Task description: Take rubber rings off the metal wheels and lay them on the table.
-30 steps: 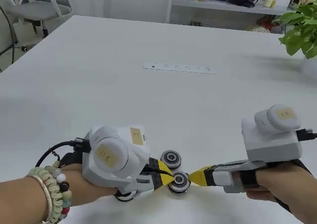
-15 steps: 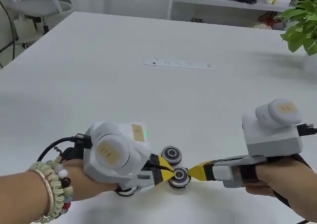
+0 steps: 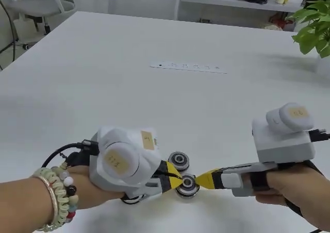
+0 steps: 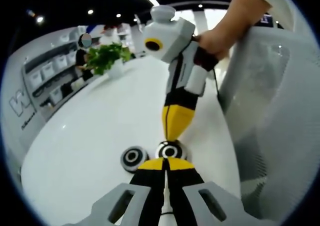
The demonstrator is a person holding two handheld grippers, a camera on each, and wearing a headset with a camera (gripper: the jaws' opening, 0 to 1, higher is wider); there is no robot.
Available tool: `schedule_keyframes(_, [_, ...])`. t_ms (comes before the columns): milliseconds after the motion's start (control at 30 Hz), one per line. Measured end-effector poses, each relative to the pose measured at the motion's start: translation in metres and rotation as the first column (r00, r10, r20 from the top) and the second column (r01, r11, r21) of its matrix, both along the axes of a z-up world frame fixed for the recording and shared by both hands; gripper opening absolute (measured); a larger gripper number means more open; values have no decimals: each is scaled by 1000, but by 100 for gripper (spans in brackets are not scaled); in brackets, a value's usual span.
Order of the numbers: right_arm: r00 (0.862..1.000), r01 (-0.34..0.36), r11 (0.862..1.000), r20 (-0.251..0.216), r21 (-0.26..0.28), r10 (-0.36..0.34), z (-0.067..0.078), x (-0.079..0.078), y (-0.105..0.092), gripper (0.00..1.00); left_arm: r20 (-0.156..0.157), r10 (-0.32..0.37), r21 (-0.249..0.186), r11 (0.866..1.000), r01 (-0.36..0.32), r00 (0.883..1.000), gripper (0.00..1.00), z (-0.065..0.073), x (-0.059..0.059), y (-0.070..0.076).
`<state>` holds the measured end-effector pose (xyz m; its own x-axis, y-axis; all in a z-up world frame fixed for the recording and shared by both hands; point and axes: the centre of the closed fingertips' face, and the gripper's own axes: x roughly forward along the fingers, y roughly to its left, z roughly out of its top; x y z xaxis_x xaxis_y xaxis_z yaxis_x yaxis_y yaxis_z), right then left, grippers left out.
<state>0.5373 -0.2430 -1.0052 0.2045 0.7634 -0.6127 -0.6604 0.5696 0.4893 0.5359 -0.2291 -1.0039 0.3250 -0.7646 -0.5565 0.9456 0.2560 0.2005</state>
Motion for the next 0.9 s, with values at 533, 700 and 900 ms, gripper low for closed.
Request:
schedule_keyframes(533, [999,-44,999,5,16,44,2,-6,7,0,12,-6,8,1000,6,1000,2,0,0,-1])
schedule_keyframes(700, [996,-62,998,66,14,61,8,-1,8,0,53,-28,19,999,27,998,2,0,-1,-3])
schedule_keyframes(900, [998,-55,998,36,-14,55,-2,-4,1,0,38,-19,5,1000,19,999,2,0,0,-3])
